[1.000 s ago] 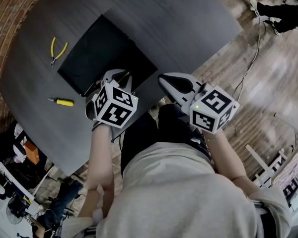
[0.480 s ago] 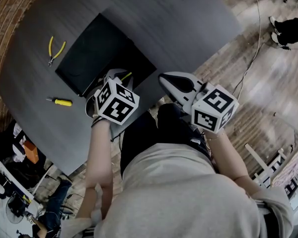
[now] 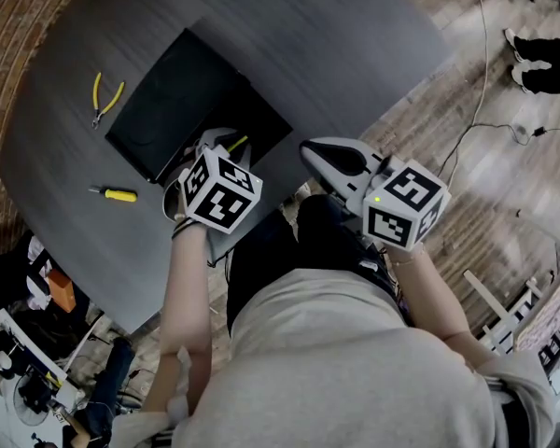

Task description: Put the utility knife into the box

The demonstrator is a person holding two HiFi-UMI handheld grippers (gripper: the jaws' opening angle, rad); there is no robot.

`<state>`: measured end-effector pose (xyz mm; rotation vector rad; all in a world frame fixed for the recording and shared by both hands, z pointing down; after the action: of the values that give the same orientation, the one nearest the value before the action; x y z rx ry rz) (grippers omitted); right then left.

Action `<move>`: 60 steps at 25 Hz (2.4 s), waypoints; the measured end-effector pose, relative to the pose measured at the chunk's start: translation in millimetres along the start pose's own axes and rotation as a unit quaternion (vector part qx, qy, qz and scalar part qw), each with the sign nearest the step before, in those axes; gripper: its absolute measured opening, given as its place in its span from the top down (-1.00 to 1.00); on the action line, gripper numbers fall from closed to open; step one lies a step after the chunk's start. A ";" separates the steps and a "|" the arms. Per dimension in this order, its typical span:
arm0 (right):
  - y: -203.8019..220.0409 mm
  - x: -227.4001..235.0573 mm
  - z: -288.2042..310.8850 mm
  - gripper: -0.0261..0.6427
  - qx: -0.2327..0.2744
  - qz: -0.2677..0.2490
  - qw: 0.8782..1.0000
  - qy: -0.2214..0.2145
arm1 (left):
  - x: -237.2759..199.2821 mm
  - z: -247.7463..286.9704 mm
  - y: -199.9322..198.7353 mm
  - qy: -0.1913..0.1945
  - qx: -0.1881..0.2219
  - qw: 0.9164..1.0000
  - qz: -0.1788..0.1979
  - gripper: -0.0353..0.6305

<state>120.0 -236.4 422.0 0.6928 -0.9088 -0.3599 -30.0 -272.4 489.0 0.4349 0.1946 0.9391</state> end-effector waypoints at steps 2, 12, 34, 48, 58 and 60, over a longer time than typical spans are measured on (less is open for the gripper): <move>-0.3 -0.6 -1.6 0.90 0.001 -0.002 1.000 0.001 | 1.1 -2.3 -3.1 -0.001 0.009 1.000 -0.001 0.71; -9.6 -13.4 -3.0 0.90 0.016 -0.028 0.999 0.000 | 1.1 -26.8 -12.2 -0.029 0.067 0.997 -0.012 0.71; -83.5 -89.3 19.5 0.90 0.088 -0.138 0.986 -0.039 | -19.8 -196.6 -8.9 -0.084 0.400 0.886 -0.221 0.81; -88.2 -120.3 11.6 0.90 0.096 -0.197 0.974 -0.062 | 9.1 -189.6 12.4 -0.104 0.427 0.844 -0.306 0.83; -66.6 -121.1 23.2 0.90 0.060 -0.194 0.976 -0.073 | 16.7 -186.1 21.6 -0.111 0.411 0.852 -0.303 0.84; -63.3 -119.6 23.9 0.90 0.055 -0.194 0.977 -0.071 | 17.8 -185.6 22.1 -0.098 0.421 0.846 -0.311 0.84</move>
<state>31.4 -225.2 317.6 0.9581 -0.9319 -0.7169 -100.3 -195.4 332.8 1.1921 0.5310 0.1092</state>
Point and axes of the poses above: the fingertips, and each gripper's own axes: z forward along the fingers, x to its right, y out of its underside, the point moved 6 cm from there along -z, backward along the fingers, and after that the axes turned 2 degrees about -x, right-handed, at the moved point
